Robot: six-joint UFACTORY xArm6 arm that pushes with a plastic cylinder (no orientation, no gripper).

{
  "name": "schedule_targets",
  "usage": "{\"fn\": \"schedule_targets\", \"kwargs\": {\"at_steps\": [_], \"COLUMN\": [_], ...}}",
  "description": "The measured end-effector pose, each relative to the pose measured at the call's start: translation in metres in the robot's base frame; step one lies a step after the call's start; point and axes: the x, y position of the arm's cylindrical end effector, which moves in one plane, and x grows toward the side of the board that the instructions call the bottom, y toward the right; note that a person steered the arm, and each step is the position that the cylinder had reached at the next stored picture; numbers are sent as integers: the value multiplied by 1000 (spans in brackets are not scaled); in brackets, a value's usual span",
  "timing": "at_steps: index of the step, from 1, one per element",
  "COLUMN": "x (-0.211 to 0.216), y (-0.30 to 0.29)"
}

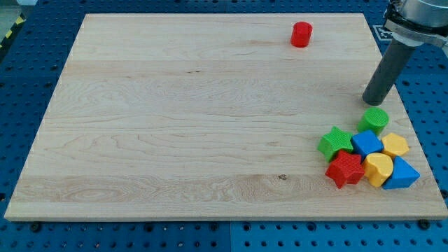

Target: Move the red circle into the group of blocks

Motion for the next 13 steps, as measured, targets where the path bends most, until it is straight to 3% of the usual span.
{"fn": "schedule_targets", "kwargs": {"at_steps": [2, 4, 6, 7, 8, 9, 10, 11, 12, 13], "x": [39, -35, -104, -160, -214, -230, -180, -113, -137, -197], "y": [-2, -35, -170, -200, -190, -126, -63, -38, -36, -36]}}
